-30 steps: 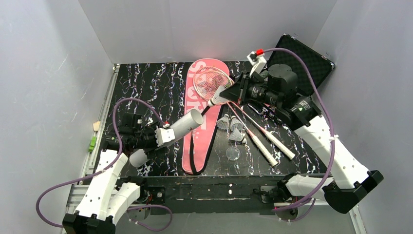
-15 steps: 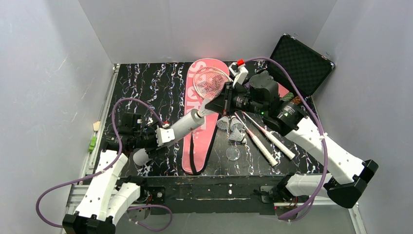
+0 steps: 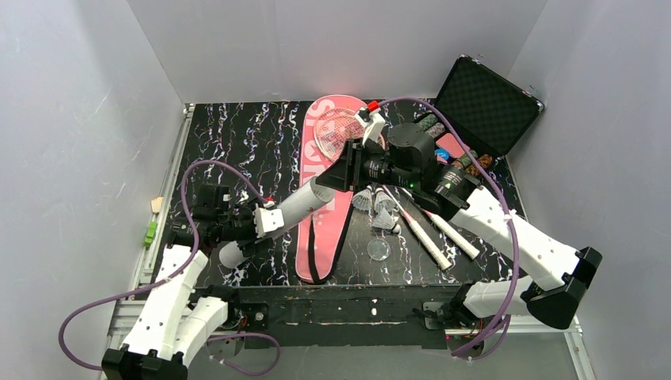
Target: Pack up the badminton gear
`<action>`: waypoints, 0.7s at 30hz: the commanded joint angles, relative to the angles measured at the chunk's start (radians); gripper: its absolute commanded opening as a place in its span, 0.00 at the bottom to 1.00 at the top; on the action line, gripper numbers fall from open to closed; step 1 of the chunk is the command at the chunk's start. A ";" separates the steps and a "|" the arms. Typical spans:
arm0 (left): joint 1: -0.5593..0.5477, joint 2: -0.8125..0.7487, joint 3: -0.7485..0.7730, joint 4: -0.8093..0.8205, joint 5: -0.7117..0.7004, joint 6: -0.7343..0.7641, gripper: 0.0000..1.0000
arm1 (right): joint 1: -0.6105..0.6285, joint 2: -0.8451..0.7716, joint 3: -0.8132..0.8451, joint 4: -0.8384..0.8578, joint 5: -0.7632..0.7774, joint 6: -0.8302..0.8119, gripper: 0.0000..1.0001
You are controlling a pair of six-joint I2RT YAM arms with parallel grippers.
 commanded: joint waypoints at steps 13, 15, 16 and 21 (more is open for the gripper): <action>-0.005 -0.067 -0.002 0.032 0.077 -0.006 0.66 | -0.014 -0.104 0.003 -0.161 0.188 -0.083 0.59; -0.004 -0.075 -0.004 0.032 0.089 -0.001 0.67 | -0.014 -0.080 0.002 -0.173 0.179 -0.081 0.59; -0.004 -0.077 -0.003 0.031 0.093 0.000 0.67 | -0.014 -0.070 0.002 -0.175 0.175 -0.081 0.59; -0.004 -0.070 0.015 0.023 0.104 -0.010 0.67 | -0.014 -0.042 -0.015 -0.154 0.146 -0.077 0.60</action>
